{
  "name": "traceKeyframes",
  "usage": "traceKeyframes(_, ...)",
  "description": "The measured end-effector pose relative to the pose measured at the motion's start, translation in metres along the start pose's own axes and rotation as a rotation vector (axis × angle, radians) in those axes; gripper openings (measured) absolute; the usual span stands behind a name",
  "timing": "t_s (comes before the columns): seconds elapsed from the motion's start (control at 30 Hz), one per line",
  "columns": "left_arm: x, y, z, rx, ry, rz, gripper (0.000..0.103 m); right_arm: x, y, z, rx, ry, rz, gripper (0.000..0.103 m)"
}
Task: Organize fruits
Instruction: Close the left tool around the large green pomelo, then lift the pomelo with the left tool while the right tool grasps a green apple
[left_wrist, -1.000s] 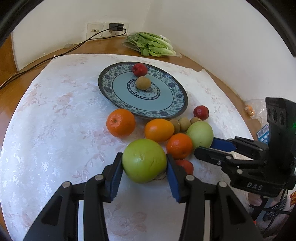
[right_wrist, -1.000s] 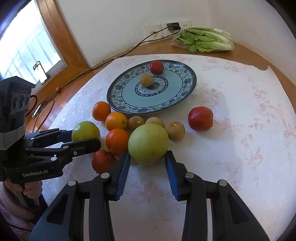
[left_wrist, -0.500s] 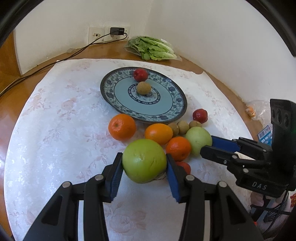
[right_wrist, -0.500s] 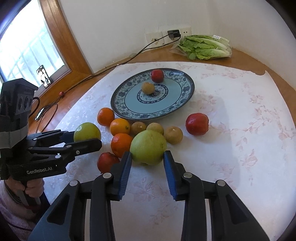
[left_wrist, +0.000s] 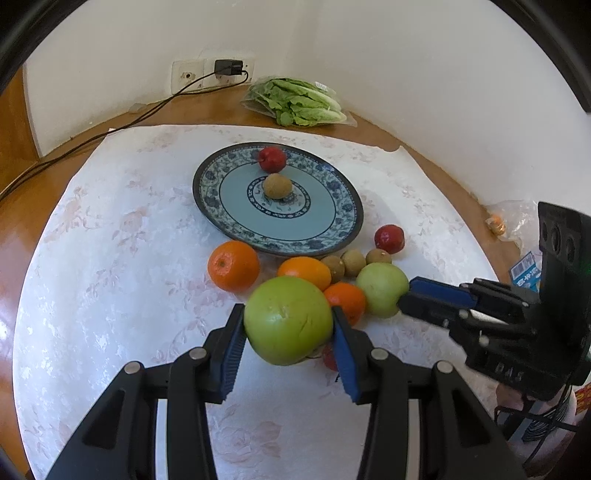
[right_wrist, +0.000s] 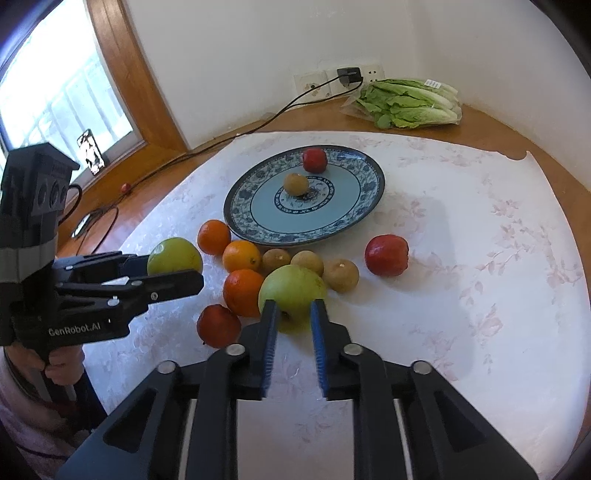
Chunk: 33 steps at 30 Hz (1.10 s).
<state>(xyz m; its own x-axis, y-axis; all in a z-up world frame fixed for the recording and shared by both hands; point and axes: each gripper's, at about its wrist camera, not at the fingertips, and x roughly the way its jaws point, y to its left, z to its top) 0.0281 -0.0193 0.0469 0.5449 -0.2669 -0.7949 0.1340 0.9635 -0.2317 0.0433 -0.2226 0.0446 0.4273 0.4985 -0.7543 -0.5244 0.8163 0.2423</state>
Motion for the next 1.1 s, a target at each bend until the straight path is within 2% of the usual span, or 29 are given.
traceKeyframes(0.03,0.000,0.001,0.001,-0.005,0.002,0.001,0.047,0.002,0.001,0.001,-0.005,0.012,-0.002,0.043)
traceKeyframes(0.1,0.000,0.002,0.000,-0.008,0.001,0.003,0.047,0.004,0.003,0.001,-0.012,0.018,-0.005,0.049)
traceKeyframes(0.43,-0.004,0.002,0.005,0.008,-0.011,0.018,0.047,0.026,0.002,0.008,-0.022,0.073,0.000,0.049)
traceKeyframes(0.7,-0.004,0.002,0.016,0.023,-0.009,0.025,0.047,0.028,-0.002,0.010,-0.016,0.080,0.030,0.047)
traceKeyframes(0.93,-0.004,-0.002,0.027,0.056,-0.017,0.045,0.047,0.021,0.000,0.012,-0.014,0.081,0.045,0.046)
traceKeyframes(1.1,-0.007,0.000,0.033,0.052,-0.013,0.029,0.047,0.009,0.002,0.021,-0.015,0.075,0.056,0.046)
